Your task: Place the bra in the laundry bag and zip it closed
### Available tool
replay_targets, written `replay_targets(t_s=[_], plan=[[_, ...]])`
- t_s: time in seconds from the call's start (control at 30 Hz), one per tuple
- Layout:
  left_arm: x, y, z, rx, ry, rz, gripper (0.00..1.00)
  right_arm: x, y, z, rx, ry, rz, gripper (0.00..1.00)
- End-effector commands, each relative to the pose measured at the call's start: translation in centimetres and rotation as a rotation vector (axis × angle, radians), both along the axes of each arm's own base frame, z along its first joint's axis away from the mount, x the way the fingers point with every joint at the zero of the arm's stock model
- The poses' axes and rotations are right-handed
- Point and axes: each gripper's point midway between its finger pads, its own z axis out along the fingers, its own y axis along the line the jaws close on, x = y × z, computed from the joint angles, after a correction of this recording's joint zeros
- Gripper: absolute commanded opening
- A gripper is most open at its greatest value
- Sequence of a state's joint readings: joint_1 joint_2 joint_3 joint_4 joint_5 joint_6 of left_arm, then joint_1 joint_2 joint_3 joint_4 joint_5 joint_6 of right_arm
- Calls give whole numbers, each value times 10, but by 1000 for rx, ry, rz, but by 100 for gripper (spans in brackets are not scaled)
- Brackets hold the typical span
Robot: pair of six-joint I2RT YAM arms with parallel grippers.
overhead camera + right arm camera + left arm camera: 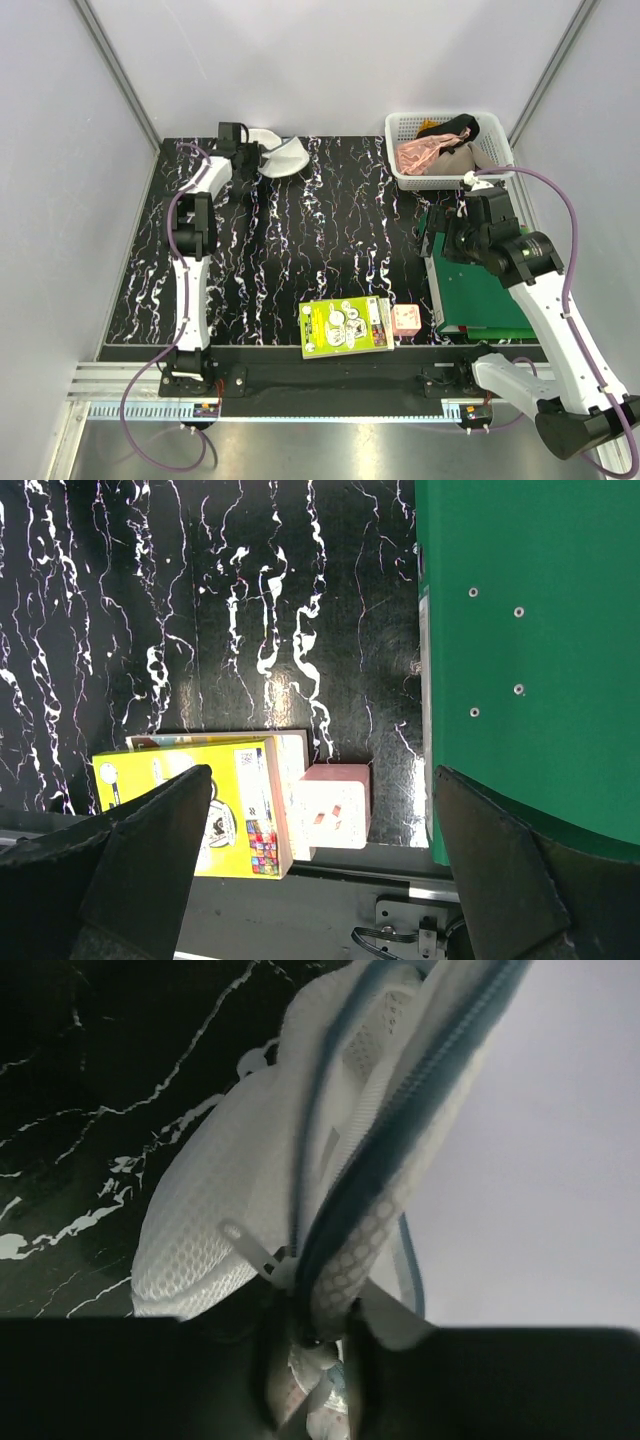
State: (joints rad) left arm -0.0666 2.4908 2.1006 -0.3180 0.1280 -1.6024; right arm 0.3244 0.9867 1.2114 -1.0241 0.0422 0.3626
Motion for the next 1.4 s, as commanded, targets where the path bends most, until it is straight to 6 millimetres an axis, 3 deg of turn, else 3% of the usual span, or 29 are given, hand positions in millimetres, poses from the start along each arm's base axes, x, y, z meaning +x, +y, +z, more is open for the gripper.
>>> replay_targets(t_s=[0.0,0.03,0.1,0.13,0.17,0.2,0.23,0.27,0.3,0.33,0.37,0.4,0.47,0.5,0.53,0.63,0.67,0.77,0.8,0.83,0.9,1.03,1.07,1.2,1.27,1.37], plan=[[-5,-5,47,71,-112,-115,17,-2,2,-3,20,26,-13,100],[-12,-10,60,109,-148,-182,8,-1,5,-8,22,50,0,100],[-30,-16,55,145,-132,-265,0,-2,16,-11,60,81,40,100],[-43,-25,72,196,-173,-347,0,0,20,-15,67,105,51,100],[-52,-29,73,225,-179,-391,0,1,23,-16,76,114,61,100],[-72,-33,56,291,-154,-479,0,2,28,-17,91,123,83,100],[-86,-46,60,318,-168,-548,0,5,32,-21,95,144,93,100],[-99,-52,78,357,-201,-594,0,6,35,-22,101,150,106,100],[-125,-55,61,422,-163,-689,0,9,41,-21,124,150,132,100],[-142,-71,61,468,-171,-755,0,12,46,-25,133,164,148,100],[-160,-77,76,515,-198,-798,0,12,52,-25,158,173,176,100],[-185,-92,61,594,-193,-906,0,16,57,-23,174,163,196,100],[-214,-108,66,659,-220,-1005,0,21,70,-22,219,171,239,100],[-232,-126,62,701,-247,-1099,0,27,74,-19,238,157,246,100],[-248,-129,49,712,-222,-1147,0,33,79,-20,250,168,248,100],[-277,-139,40,708,-236,-1250,0,48,87,-24,277,183,235,100],[-282,-140,39,702,-236,-1265,0,51,89,-26,285,196,224,100],[-286,-134,50,729,-241,-1290,17,61,97,-33,308,225,222,100],[-286,-133,57,751,-259,-1302,34,65,100,-33,319,219,225,100],[-285,-132,65,765,-273,-1303,41,68,101,-36,324,225,220,100],[-280,-127,87,815,-288,-1289,61,75,103,-35,333,212,212,100],[-272,-117,136,898,-322,-1227,83,85,105,-33,331,203,206,100],[-269,-115,152,914,-338,-1205,84,87,104,-33,327,200,192,100],[-261,-121,172,936,-373,-1174,86,95,102,-36,338,218,158,100],[-254,-131,162,949,-361,-1200,76,99,104,-33,379,233,142,100],[-245,-149,152,1010,-356,-1231,76,103,113,-36,437,288,133,100]])
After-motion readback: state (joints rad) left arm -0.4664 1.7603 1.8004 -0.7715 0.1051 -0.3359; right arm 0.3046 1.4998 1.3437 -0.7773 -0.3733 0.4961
